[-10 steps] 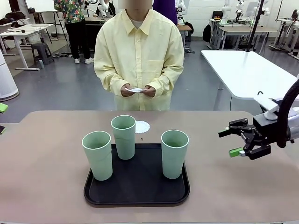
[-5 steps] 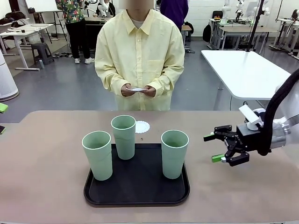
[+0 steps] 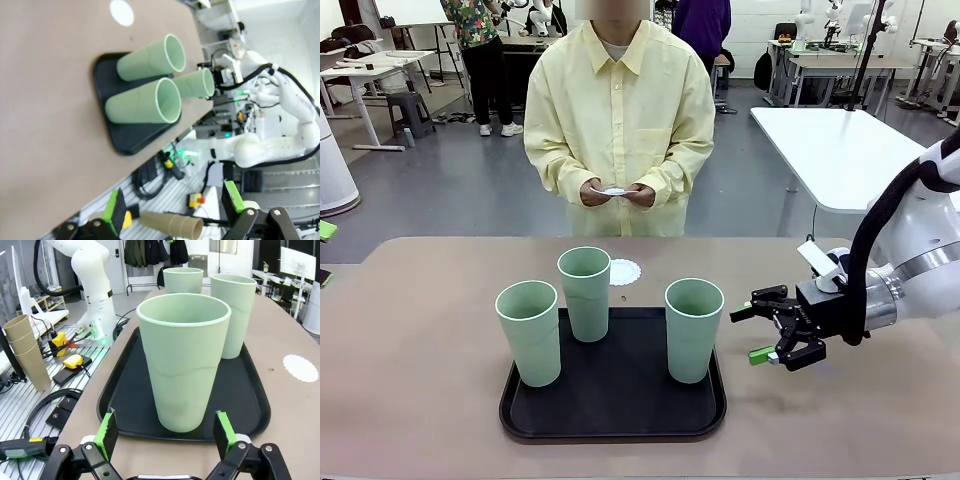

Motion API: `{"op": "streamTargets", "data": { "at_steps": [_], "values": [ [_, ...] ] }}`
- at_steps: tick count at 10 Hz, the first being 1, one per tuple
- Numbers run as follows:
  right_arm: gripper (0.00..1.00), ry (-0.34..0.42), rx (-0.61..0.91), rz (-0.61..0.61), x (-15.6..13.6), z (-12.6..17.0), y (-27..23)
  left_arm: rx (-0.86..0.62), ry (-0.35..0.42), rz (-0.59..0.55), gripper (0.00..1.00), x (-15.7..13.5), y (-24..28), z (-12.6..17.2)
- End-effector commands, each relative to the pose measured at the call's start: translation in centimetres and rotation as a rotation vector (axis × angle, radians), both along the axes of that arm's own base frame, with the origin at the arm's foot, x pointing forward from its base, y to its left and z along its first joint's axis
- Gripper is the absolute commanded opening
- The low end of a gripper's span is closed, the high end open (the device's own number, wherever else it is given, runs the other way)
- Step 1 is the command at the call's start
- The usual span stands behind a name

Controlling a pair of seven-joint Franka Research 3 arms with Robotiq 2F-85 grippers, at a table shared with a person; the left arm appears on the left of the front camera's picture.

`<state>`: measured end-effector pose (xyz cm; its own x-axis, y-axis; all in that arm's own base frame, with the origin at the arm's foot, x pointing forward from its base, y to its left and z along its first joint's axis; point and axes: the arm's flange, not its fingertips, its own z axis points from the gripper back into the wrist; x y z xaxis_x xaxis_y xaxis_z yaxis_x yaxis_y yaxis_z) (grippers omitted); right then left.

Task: Place coasters on the table and set cups on them.
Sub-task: Pick up one Reusable plastic cup and place it on a coaster set by the human.

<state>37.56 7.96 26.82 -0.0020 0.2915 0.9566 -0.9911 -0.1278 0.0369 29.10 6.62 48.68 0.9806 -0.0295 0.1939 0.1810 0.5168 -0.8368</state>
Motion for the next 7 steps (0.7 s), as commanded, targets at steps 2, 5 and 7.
{"op": "streamTargets", "data": {
  "at_steps": [2,5,7],
  "values": [
    [1.0,-0.001,0.003,-0.027,0.7,-0.6,2.1,-0.017,-0.02,-0.009,1.0,0.0,0.1,0.0],
    [1.0,-0.001,0.005,-0.003,0.2,-0.1,1.0,-0.017,-0.02,-0.009,1.0,0.0,0.1,0.0],
    [1.0,-0.001,0.005,-0.003,0.2,-0.1,1.0,-0.017,-0.02,-0.009,1.0,0.0,0.1,0.0]
  ]
}}
